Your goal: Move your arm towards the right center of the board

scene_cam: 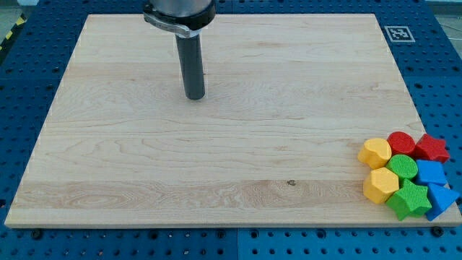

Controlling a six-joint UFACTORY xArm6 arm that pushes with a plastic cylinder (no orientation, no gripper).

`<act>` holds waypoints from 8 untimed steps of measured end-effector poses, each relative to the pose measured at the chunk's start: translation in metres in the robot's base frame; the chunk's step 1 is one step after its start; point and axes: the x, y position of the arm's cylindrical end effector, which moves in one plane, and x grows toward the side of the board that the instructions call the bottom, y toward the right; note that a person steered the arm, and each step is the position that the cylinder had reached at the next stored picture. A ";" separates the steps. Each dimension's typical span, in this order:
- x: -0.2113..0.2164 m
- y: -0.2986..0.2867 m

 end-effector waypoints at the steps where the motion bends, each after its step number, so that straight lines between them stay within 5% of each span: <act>1: -0.020 0.016; 8: -0.064 0.292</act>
